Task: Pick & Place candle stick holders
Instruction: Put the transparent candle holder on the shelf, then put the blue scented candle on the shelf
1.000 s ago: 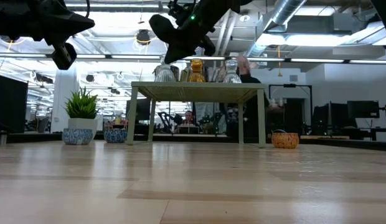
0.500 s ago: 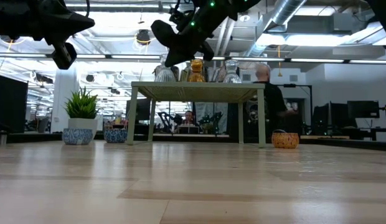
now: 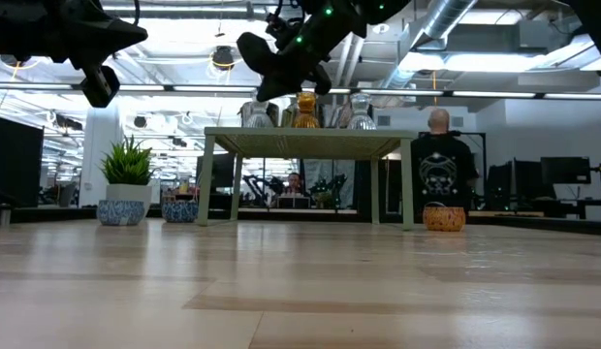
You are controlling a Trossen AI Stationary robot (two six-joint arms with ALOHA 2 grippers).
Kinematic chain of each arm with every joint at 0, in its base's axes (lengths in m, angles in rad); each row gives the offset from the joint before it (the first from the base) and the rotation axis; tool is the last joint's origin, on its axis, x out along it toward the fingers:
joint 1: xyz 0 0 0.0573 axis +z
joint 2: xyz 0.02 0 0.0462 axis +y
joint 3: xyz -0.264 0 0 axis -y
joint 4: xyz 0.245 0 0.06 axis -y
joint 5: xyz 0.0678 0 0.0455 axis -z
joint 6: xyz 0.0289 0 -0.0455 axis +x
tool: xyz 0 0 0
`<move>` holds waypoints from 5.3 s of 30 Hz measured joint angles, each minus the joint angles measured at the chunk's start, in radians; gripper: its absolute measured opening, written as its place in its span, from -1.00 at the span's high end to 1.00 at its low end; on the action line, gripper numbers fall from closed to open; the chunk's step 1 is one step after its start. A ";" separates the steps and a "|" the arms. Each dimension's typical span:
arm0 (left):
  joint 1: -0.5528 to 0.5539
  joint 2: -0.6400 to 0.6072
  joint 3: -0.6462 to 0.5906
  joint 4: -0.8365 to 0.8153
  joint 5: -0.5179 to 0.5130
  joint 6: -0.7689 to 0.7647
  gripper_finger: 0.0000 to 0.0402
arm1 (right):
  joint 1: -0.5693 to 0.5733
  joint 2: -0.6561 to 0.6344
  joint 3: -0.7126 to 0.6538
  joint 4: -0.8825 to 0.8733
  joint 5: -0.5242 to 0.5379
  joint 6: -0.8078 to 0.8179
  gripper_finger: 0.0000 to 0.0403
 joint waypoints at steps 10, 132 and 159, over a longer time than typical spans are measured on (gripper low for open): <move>0.000 0.000 0.000 0.000 0.000 0.000 0.97 | 0.040 -0.042 0.029 -0.034 0.000 -0.003 1.00; 0.898 0.860 0.796 -0.920 0.374 0.817 -0.35 | 1.379 -1.374 -0.155 -1.002 0.785 0.296 0.17; 0.995 0.829 0.319 -0.240 0.424 0.653 -0.35 | 1.379 -1.373 -0.154 -1.001 0.861 0.323 0.17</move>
